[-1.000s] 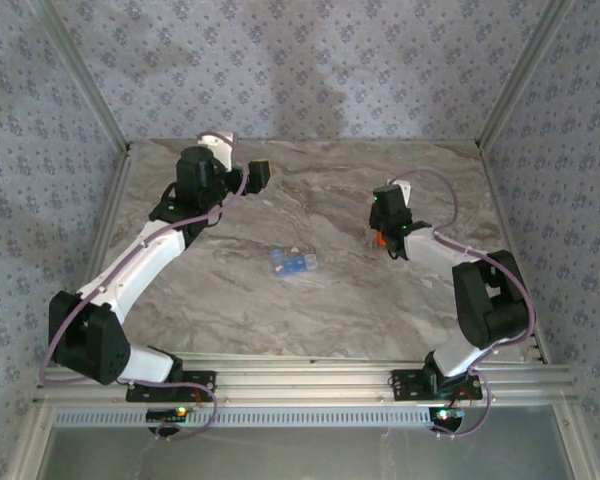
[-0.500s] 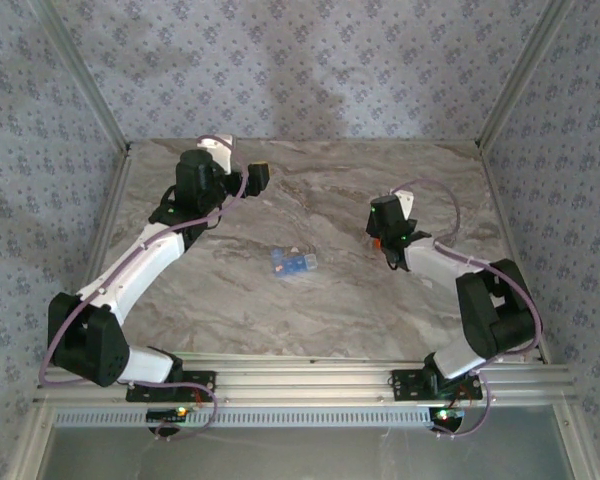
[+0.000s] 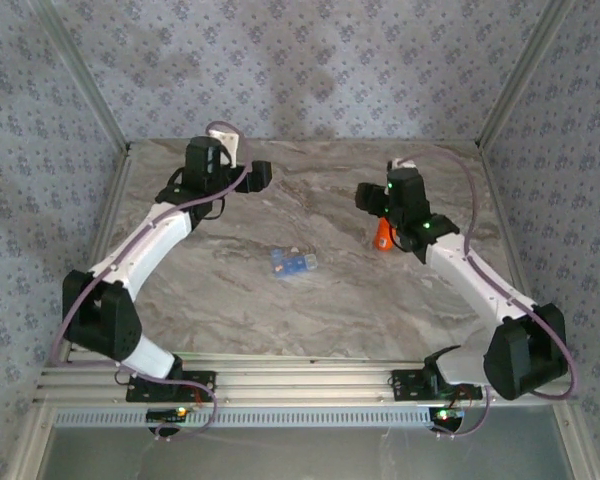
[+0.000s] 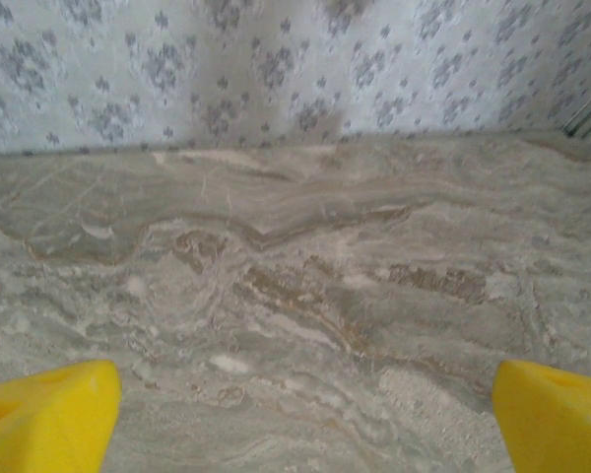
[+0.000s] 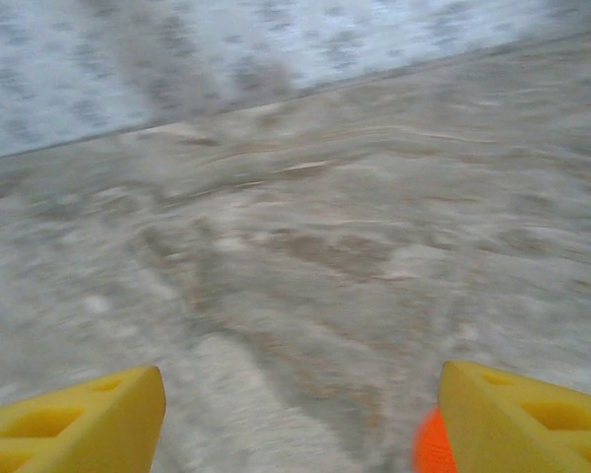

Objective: Sort the pills into containers

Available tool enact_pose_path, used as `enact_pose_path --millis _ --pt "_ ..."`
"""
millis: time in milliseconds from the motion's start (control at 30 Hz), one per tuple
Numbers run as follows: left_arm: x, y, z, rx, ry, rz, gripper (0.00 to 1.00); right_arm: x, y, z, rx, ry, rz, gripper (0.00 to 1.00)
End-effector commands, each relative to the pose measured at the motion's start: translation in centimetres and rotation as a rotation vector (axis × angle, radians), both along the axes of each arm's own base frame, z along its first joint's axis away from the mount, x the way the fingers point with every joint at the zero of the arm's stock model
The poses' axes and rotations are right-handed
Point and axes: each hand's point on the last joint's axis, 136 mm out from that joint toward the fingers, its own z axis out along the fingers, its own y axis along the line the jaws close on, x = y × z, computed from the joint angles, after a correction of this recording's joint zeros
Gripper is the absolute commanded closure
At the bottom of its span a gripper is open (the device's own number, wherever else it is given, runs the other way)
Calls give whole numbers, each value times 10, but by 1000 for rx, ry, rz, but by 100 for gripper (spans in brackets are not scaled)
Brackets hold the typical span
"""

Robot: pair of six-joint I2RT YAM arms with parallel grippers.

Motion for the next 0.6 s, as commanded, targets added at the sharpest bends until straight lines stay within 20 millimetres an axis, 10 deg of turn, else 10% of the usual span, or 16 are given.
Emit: enact_pose_path --millis 0,167,433,567 --pt "-5 0 -28 23 167 -13 7 -33 61 -18 45 181 328 25" --pt "-3 -1 -61 52 356 -19 24 -50 111 -39 62 325 504 25" --pt "-10 -8 -102 73 518 -60 99 -53 129 -126 -5 616 512 27" --pt "-15 -13 -117 66 563 -85 100 -62 133 -154 -82 700 538 27"
